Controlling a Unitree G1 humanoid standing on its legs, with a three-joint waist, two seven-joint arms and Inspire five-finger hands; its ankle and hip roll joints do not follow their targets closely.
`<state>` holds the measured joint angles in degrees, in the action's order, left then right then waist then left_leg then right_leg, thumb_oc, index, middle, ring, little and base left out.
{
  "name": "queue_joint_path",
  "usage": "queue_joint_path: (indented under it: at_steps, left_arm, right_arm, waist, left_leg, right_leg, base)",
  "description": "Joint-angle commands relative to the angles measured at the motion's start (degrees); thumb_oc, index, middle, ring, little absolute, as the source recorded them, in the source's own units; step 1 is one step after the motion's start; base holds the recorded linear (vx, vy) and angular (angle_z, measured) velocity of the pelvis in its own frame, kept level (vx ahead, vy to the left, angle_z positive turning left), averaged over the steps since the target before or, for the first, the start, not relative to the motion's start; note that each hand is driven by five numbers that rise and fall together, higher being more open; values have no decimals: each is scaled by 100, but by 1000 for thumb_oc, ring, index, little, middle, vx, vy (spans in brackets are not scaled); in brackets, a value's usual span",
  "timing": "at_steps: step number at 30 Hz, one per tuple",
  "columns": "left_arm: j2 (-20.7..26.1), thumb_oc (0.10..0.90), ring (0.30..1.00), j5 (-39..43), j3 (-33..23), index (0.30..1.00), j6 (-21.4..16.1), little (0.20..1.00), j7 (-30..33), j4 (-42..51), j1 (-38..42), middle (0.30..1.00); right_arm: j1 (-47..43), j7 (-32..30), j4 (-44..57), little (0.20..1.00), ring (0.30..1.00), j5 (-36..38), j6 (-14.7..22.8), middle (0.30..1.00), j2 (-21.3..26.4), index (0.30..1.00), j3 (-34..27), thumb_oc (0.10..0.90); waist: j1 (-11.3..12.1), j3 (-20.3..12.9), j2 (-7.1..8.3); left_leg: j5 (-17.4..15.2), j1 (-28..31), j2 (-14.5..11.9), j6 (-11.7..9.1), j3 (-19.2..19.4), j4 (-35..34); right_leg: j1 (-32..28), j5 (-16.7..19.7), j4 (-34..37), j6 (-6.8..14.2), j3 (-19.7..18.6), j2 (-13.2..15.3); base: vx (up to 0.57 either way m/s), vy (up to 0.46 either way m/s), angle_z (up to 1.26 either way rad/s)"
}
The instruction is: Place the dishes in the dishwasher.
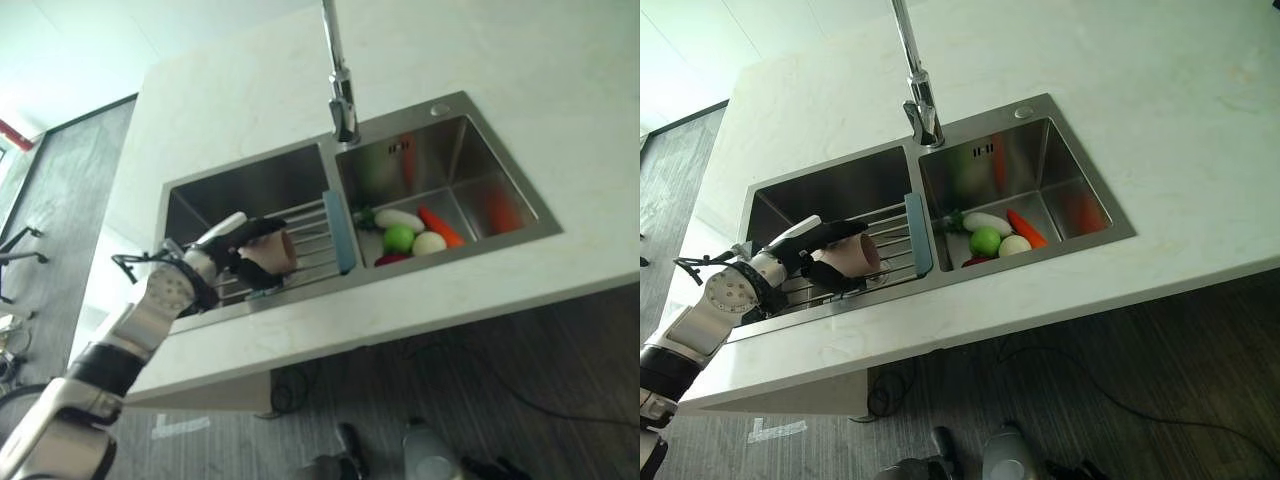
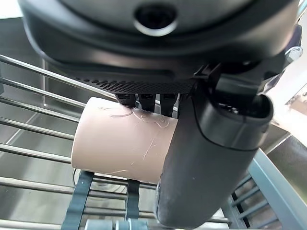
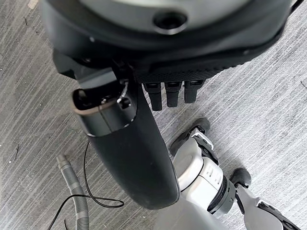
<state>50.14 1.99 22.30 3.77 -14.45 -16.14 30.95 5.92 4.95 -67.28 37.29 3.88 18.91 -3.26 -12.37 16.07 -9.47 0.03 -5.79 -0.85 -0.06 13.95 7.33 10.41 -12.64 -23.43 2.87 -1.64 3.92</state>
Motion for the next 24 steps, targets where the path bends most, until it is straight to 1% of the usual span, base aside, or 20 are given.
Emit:
queue_joint_path:
  at_steps: [1, 6, 11, 14, 16, 18, 19, 22, 23, 24]
  left_arm:
    - [-26, 800, 900, 147, -311, 900, 149, 900, -174, 87, 336, 900]
    - [49, 800, 900, 41, -235, 900, 418, 900, -265, 139, 394, 900]
    - [203, 800, 900, -550, -177, 900, 240, 900, -252, -12, 394, 900]
    - [264, 800, 900, -959, -116, 900, 222, 900, -319, -95, 417, 900]
    - [305, 800, 900, -1244, -47, 900, 343, 900, -337, -168, 475, 900]
    - [340, 800, 900, -1329, -30, 900, 428, 900, -380, -233, 476, 900]
    - [389, 800, 900, -1359, -18, 900, 590, 900, -464, -288, 490, 900]
    - [413, 800, 900, -1433, 2, 900, 682, 900, -553, -376, 511, 900]
    - [414, 800, 900, -1510, 21, 900, 715, 900, -616, -443, 490, 900]
    - [431, 800, 900, -1680, 51, 900, 802, 900, -845, -572, 464, 900]
  right_arm:
    - [215, -5, 221, 900, 900, 36, 126, 900, 201, 900, -71, 800]
    - [161, 37, 306, 900, 900, 80, 155, 900, 297, 900, -51, 800]
    - [124, 82, 412, 900, 900, 121, 189, 900, 356, 900, -41, 800]
    - [92, 54, 455, 900, 900, 133, 171, 900, 378, 900, -5, 800]
    - [48, 56, 454, 900, 900, 124, 148, 900, 405, 900, 0, 800]
    - [41, 69, 446, 900, 900, 125, 148, 900, 425, 900, 5, 800]
    - [30, 81, 460, 900, 900, 129, 134, 900, 455, 900, 10, 800]
    - [7, 77, 482, 900, 900, 147, 127, 900, 474, 900, 38, 800]
    - [-3, 78, 497, 900, 900, 156, 124, 900, 483, 900, 48, 800]
    - [-30, 81, 527, 900, 900, 156, 124, 900, 495, 900, 73, 800]
  waist:
    - [-75, -234, 44]
    - [-84, -118, -39]
    - [-90, -1, -77]
    - [-90, 59, -75]
    - [-86, 118, -70]
    - [-78, 151, -76]
    - [-64, 181, -92]
    - [-52, 196, -104]
    - [-45, 204, -110]
    - [-30, 215, -123]
  left_leg:
    - [-1180, -156, 149, -102, -347, 986]
    - [-1138, -222, 178, -118, -361, 986]
    - [-1104, -310, 208, -131, -376, 986]
    - [-1092, -352, 208, -132, -366, 986]
    - [-1078, -392, 210, -134, -363, 986]
    - [-1065, -411, 216, -137, -365, 986]
    - [-1050, -427, 223, -145, -378, 986]
    - [-1042, -440, 226, -143, -380, 986]
    - [-1035, -445, 232, -144, -388, 986]
    - [-1022, -462, 239, -147, -397, 986]
  right_leg:
    - [8, 493, 625, 686, 269, 241]
    - [68, 499, 625, 678, 268, 268]
    - [147, 519, 625, 688, 282, 297]
    - [186, 530, 625, 692, 298, 312]
    - [217, 537, 625, 690, 316, 321]
    - [228, 542, 625, 690, 329, 328]
    - [234, 547, 625, 693, 356, 340]
    - [237, 547, 625, 692, 378, 351]
    - [236, 548, 625, 692, 389, 354]
    - [238, 548, 625, 692, 408, 360]
  base:
    - [-3, 36, -3]
    - [-12, 28, -2]
    - [-12, 21, -4]
    - [0, 0, 0]
    - [-40, 15, -5]
    - [-38, 16, -2]
    - [0, 0, 0]
    - [0, 0, 0]
    - [0, 0, 0]
    - [0, 0, 0]
